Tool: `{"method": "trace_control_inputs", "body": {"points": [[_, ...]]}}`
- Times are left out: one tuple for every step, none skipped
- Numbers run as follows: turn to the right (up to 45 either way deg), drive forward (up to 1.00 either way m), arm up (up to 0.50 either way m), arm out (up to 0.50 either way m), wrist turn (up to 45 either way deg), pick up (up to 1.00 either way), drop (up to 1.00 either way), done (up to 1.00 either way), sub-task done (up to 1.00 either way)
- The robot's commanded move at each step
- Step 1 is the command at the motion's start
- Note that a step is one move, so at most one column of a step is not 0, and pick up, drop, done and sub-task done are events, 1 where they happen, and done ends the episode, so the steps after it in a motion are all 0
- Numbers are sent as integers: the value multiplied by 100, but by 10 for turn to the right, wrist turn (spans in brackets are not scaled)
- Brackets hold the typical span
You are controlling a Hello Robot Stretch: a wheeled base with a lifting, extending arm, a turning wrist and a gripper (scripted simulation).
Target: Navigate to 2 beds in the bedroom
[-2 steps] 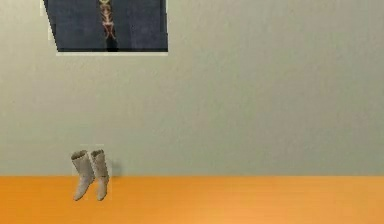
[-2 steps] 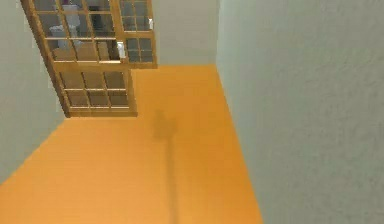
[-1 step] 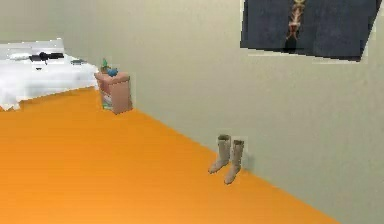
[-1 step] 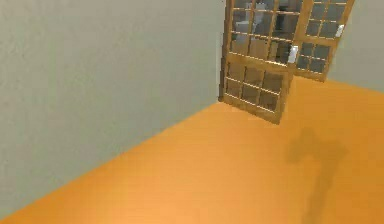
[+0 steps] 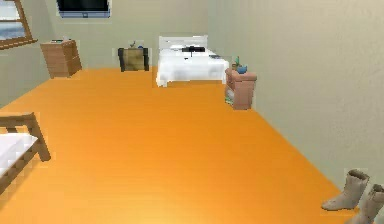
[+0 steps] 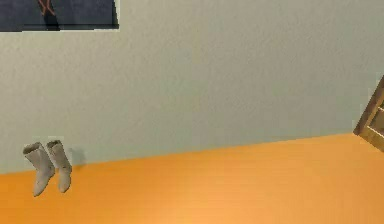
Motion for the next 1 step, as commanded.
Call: {"method": "trace_control_inputs", "body": {"points": [[0,15,0,0,0,0,0,0,0]]}}
